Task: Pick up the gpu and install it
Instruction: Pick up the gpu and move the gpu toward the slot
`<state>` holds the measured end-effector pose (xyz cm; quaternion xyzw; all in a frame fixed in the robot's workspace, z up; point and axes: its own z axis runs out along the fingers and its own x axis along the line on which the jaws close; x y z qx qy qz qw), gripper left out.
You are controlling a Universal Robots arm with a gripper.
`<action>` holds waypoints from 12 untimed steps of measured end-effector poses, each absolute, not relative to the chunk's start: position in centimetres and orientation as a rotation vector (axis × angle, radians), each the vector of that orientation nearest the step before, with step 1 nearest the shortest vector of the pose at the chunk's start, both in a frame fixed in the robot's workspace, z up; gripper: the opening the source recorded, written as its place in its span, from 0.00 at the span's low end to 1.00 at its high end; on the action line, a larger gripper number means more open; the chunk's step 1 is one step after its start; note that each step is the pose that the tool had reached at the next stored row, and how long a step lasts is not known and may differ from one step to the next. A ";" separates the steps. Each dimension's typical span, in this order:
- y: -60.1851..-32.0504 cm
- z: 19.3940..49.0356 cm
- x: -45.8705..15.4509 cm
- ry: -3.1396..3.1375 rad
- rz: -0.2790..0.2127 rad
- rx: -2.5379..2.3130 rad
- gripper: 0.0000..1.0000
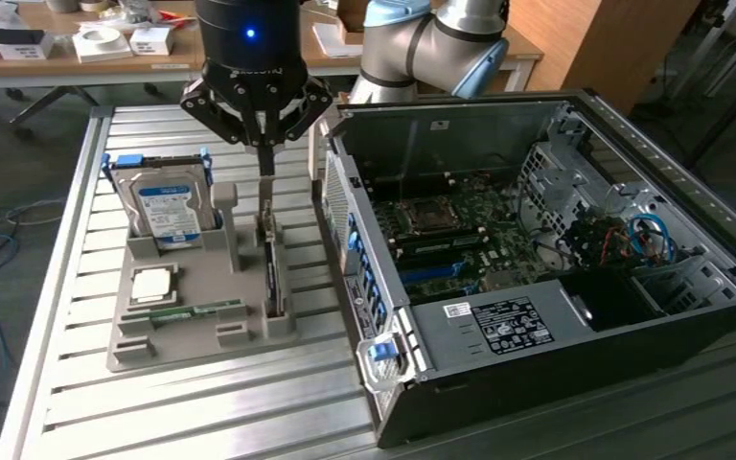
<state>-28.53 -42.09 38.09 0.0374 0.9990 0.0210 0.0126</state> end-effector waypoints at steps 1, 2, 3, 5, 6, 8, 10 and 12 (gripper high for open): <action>-42.1 38.1 -28.5 3.114 0.065 0.117 0.11; -42.1 38.1 -28.5 3.114 0.065 0.117 0.17; -42.1 38.1 -28.5 3.114 0.065 0.117 0.23; -42.1 38.1 -28.5 3.114 0.065 0.117 0.29; -42.1 38.1 -28.5 3.114 0.065 0.117 0.35; -42.1 38.1 -28.5 3.114 0.065 0.117 0.41; -42.1 38.1 -28.5 3.114 0.065 0.117 0.47; -42.1 38.1 -28.5 3.114 0.065 0.117 0.47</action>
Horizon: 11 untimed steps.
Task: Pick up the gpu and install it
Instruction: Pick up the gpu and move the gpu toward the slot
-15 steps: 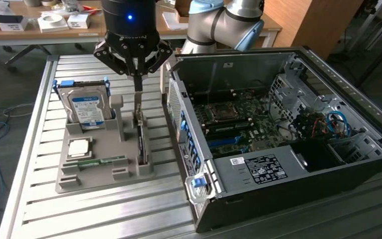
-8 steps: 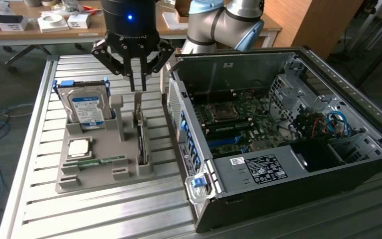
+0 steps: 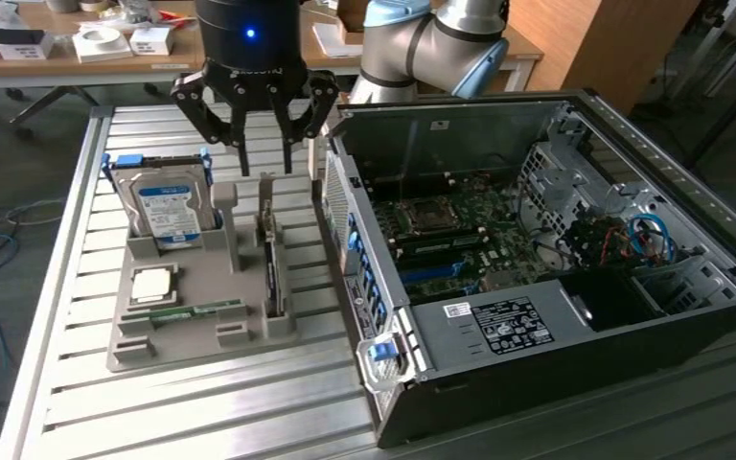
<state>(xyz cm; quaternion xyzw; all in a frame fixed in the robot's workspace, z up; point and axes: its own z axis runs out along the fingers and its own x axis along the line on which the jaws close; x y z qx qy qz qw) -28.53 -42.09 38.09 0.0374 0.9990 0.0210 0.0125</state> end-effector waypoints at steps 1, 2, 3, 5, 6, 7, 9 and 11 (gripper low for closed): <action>-42.1 38.0 -28.5 3.114 0.065 0.117 0.47; -42.1 37.9 -28.5 3.114 0.066 0.117 0.47; -42.1 37.8 -28.5 3.114 0.066 0.117 0.47; -42.1 37.4 -28.5 3.114 0.067 0.117 0.47; -42.1 37.2 -28.5 3.114 0.067 0.117 0.47; -42.1 37.0 -28.5 3.114 0.067 0.117 0.47; -42.1 36.7 -28.5 3.114 0.067 0.117 0.47; -42.1 36.3 -28.5 3.114 0.067 0.117 0.47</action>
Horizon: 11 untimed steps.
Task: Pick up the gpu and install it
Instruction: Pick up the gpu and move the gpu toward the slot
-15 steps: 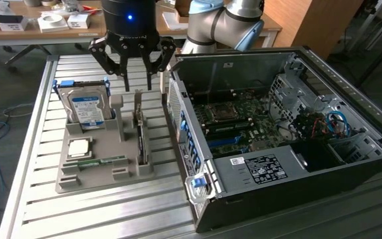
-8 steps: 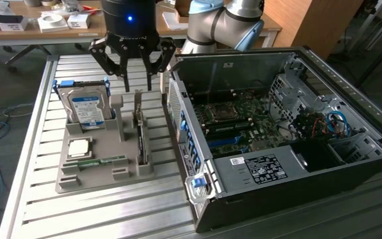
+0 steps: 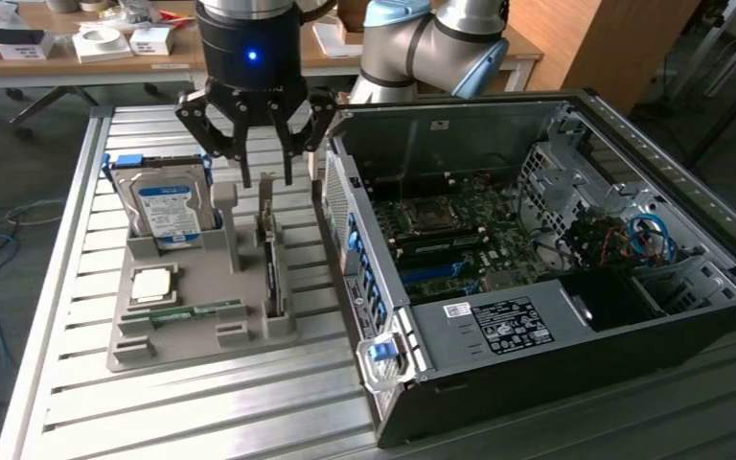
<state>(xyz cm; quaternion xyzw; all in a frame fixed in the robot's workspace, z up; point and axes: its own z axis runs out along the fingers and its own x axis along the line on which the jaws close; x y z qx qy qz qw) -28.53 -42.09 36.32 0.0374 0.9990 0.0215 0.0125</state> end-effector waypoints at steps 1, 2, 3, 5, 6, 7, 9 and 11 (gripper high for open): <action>-42.1 36.1 -28.5 3.114 0.067 0.117 0.47; -42.1 36.0 -28.5 3.114 0.067 0.117 0.47; -42.1 35.8 -28.5 3.114 0.067 0.117 0.47; -42.1 35.4 -28.5 3.114 0.067 0.117 0.47; -42.1 35.2 -28.5 3.114 0.067 0.117 0.47; -42.1 35.0 -28.5 3.114 0.067 0.117 0.47; -42.1 34.7 -28.5 3.114 0.067 0.117 0.47; -42.1 34.3 -28.5 3.114 0.067 0.117 0.47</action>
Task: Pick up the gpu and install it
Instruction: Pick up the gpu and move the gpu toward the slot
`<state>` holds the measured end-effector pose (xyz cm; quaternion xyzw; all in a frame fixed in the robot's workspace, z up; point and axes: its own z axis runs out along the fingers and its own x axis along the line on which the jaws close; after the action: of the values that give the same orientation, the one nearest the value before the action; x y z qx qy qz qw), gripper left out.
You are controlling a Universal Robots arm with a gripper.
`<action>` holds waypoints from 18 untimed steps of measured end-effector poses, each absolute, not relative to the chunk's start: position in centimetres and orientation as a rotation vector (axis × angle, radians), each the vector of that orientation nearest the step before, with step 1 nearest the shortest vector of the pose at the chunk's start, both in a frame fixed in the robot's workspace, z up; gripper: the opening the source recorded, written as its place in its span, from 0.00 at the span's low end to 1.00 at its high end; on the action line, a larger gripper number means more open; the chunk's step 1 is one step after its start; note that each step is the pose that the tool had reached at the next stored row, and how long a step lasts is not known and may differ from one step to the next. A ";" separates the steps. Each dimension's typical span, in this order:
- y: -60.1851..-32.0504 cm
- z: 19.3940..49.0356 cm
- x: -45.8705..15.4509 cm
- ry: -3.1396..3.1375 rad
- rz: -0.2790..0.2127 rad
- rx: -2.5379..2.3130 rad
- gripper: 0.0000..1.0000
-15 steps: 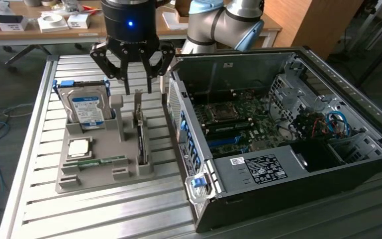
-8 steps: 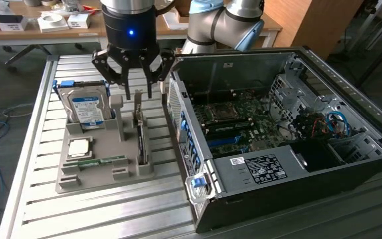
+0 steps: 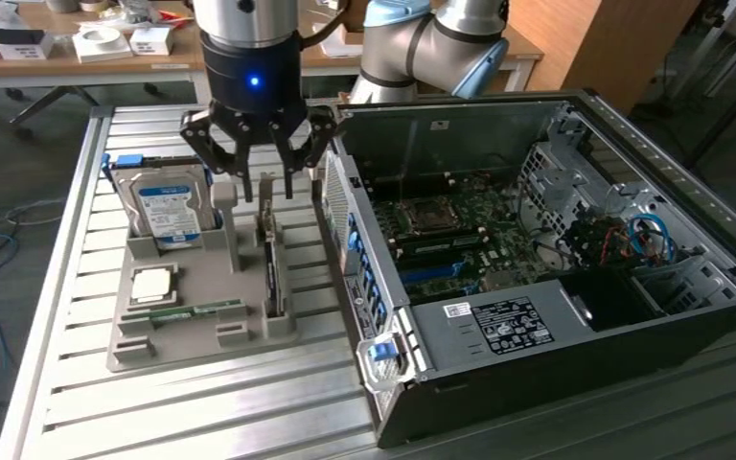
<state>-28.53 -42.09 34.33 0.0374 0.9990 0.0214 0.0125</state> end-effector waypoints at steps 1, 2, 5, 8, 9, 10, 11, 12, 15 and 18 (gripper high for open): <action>-42.1 34.1 -28.5 3.114 0.067 0.117 0.47; -42.1 33.9 -28.5 3.114 0.067 0.117 0.47; -42.1 33.5 -28.5 3.114 0.067 0.117 0.47; -42.1 33.5 -28.5 3.114 0.067 0.117 0.47; -42.1 33.5 -28.5 3.114 0.067 0.117 0.47; -42.1 33.5 -28.5 3.114 0.067 0.117 0.47; -42.1 33.5 -28.5 3.114 0.067 0.117 0.47; -42.1 33.5 -28.5 3.114 0.067 0.117 0.47; -42.1 33.4 -28.5 3.113 0.067 0.116 0.47; -42.1 33.1 -28.5 3.114 0.067 0.117 0.47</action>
<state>-28.52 -42.09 33.09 0.0374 0.9990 0.0215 0.0125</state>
